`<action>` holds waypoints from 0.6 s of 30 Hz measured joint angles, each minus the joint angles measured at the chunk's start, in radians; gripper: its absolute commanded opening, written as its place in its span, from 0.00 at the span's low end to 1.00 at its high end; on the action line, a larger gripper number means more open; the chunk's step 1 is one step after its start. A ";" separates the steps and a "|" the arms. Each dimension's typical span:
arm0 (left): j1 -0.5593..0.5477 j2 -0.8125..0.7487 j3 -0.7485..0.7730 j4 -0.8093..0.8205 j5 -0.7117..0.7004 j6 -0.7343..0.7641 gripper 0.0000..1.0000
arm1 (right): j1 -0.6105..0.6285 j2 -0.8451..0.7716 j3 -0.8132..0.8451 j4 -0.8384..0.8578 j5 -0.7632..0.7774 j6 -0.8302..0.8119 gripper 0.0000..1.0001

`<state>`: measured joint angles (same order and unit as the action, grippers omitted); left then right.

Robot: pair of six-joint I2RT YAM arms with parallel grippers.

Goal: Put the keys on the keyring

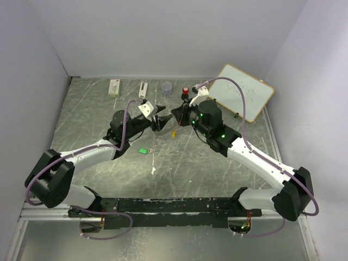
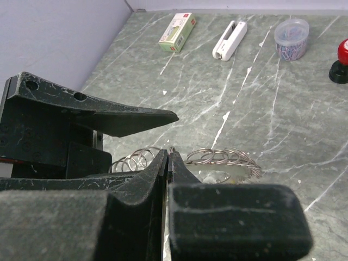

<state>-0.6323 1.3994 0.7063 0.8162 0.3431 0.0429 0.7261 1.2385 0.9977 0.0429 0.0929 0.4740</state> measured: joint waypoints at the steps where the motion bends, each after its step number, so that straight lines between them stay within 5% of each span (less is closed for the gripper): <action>1: 0.000 0.002 0.006 0.000 0.001 0.002 0.61 | 0.000 -0.004 0.000 0.001 -0.001 0.000 0.00; 18: -0.003 0.043 0.044 -0.029 0.000 0.029 0.61 | -0.003 -0.011 0.000 -0.011 -0.026 0.000 0.00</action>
<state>-0.6350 1.4422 0.7506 0.7876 0.3428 0.0719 0.7235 1.2274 0.9977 0.0322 0.0669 0.4740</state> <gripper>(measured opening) 0.609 0.007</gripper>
